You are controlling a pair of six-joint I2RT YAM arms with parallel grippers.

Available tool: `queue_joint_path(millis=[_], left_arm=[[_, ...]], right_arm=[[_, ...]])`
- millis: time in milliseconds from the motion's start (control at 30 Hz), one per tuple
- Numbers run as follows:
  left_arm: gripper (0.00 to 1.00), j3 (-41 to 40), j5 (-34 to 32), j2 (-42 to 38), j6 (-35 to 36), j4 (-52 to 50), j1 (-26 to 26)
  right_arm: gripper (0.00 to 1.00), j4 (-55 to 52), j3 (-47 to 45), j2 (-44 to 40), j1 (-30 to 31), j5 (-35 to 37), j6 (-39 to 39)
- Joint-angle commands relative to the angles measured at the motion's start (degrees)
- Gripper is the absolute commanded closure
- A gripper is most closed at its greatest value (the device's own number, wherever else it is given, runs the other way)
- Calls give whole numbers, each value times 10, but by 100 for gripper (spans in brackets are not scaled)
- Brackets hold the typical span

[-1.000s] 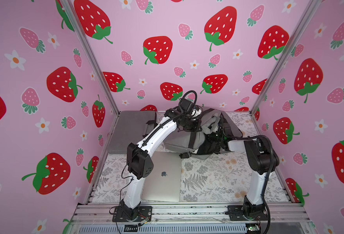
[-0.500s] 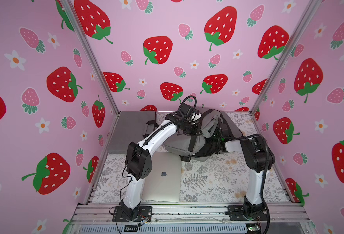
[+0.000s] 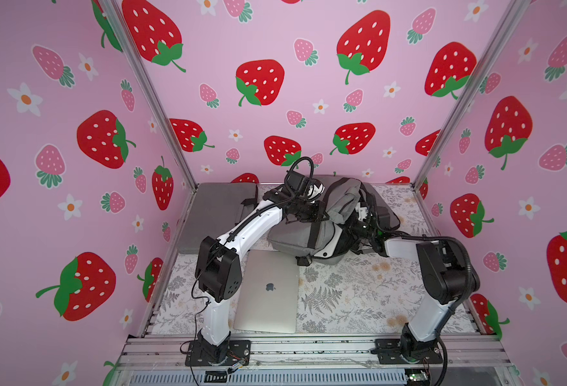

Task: Open the zippered laptop bag and take out the laptop
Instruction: Take out the laptop from the zippered laptop bag.

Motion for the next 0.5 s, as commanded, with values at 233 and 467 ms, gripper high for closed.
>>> queue_joint_path(millis=[233, 467], left_arm=[[100, 2, 26, 22, -13, 43, 7], [100, 16, 37, 40, 4, 27, -7]], right_arm=[[100, -112, -39, -144, -74, -52, -92], [100, -146, -52, -195, -105, -60, -96]])
